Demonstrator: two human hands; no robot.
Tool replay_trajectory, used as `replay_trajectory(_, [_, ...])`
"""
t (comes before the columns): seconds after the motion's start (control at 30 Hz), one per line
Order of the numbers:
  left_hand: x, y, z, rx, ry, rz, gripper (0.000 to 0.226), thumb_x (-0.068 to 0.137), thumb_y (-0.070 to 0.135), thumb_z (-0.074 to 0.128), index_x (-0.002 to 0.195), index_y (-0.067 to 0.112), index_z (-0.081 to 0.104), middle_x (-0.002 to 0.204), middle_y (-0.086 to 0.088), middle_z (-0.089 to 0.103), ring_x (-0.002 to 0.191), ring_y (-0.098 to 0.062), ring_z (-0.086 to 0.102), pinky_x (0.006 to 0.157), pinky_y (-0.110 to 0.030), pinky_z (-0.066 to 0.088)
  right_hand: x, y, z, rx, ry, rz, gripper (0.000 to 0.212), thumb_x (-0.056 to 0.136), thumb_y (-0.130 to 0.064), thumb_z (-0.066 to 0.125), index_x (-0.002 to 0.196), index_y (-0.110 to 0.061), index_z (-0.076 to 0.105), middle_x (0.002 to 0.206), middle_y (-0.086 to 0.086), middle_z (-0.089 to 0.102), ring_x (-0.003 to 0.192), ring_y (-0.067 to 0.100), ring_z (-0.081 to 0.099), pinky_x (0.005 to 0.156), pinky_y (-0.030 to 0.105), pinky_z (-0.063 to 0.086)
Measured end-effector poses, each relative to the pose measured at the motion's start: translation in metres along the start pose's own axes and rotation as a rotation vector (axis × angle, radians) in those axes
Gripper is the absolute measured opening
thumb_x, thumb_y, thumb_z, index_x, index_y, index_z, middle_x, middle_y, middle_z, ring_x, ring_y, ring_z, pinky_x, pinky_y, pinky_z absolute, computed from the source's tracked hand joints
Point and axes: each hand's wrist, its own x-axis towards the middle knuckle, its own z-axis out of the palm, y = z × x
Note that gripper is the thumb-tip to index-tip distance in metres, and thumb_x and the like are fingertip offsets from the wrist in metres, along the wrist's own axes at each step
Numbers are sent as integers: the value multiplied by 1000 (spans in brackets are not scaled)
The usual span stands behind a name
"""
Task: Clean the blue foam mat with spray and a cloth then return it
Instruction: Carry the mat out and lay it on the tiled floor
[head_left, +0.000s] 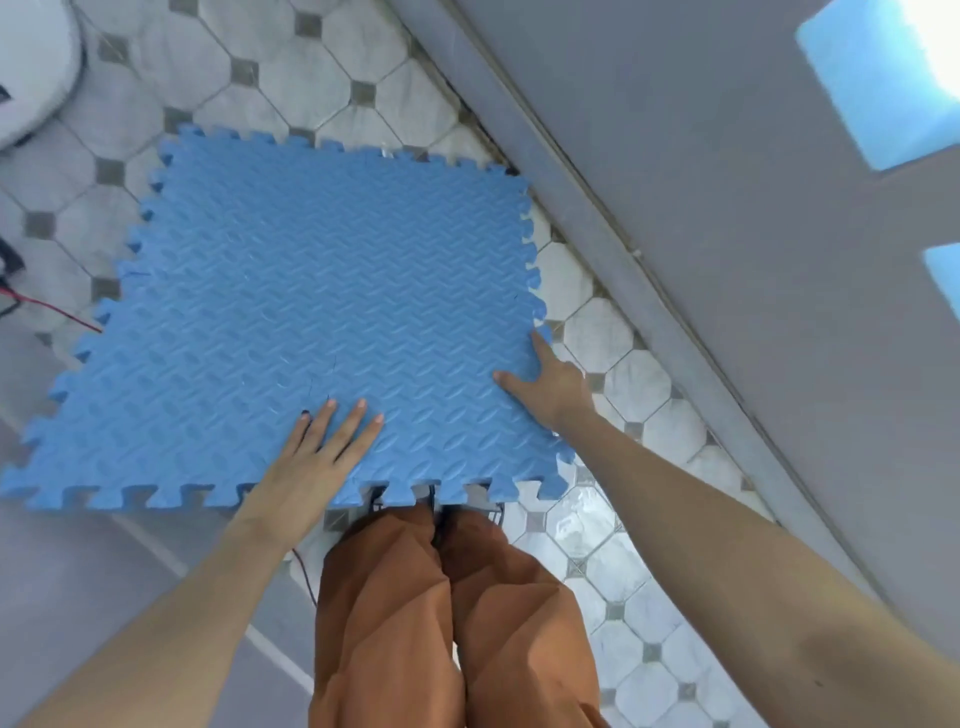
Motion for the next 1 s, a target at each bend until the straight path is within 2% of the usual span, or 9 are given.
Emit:
replay_trajectory(0.07, [-1,3,0,-19,0,-3,115,41,-29,47,148,11,28,153,-15,30,136,-42,31,115,-46,14,-7,1,1,-27,101,-51,86,81,-75,49,152,-43,13,135,15,43,116,35,54,94,42,48])
replay_trajectory(0.2, [4,15,-12,-51,-26,-11,111,47,-23,31,150,14,22,155,-19,24,138,-43,28,110,-51,30,-9,-7,-25,-77,216,-209,83,83,-72,51,152,-38,20,136,17,40,111,36,57,95,41,48])
replay_trajectory(0.3, [22,26,-16,-110,-36,-47,115,50,-25,52,152,13,15,156,-19,19,141,-41,21,110,-51,28,12,-21,-53,-150,241,-272,82,82,-72,53,151,-39,23,131,15,41,112,35,55,95,40,46])
replay_trajectory(0.4, [54,39,-18,-174,-18,-81,114,54,-19,65,151,10,11,157,-16,19,141,-42,22,110,-50,29,48,-35,-82,-278,229,-292,79,83,-71,52,149,-34,30,139,17,35,117,38,53,98,42,45])
replay_trajectory(0.5, [90,57,-11,-238,8,-87,111,66,-13,63,150,15,-4,160,-13,8,144,-42,13,114,-52,24,87,-38,-98,-377,209,-296,73,87,-65,52,148,-29,34,150,19,23,125,41,47,103,44,41])
replay_trajectory(0.6, [119,80,9,-266,1,-144,103,75,-12,54,150,16,-11,160,-11,-3,145,-41,3,117,-50,16,121,-30,-105,-395,252,-327,72,89,-62,53,149,-29,33,151,18,25,133,40,38,108,44,37])
replay_trajectory(0.67, [135,94,25,-281,-10,-173,100,77,-11,53,151,13,-10,160,-10,-6,145,-41,0,117,-49,11,137,-21,-106,-405,252,-352,70,90,-60,52,149,-28,32,151,18,25,136,38,34,110,44,35])
replay_trajectory(0.87, [185,119,79,-262,28,-233,102,71,-8,63,152,12,3,160,-13,7,144,-43,13,114,-53,21,178,11,-103,-423,247,-452,71,92,-53,55,151,-24,29,160,10,12,143,31,23,114,42,28])
replay_trajectory(1.0, [221,125,117,-245,59,-281,97,69,-12,53,152,11,8,160,-13,9,143,-45,13,114,-54,20,215,31,-81,-423,215,-477,84,86,-59,59,154,-28,21,163,5,2,148,27,9,116,44,27])
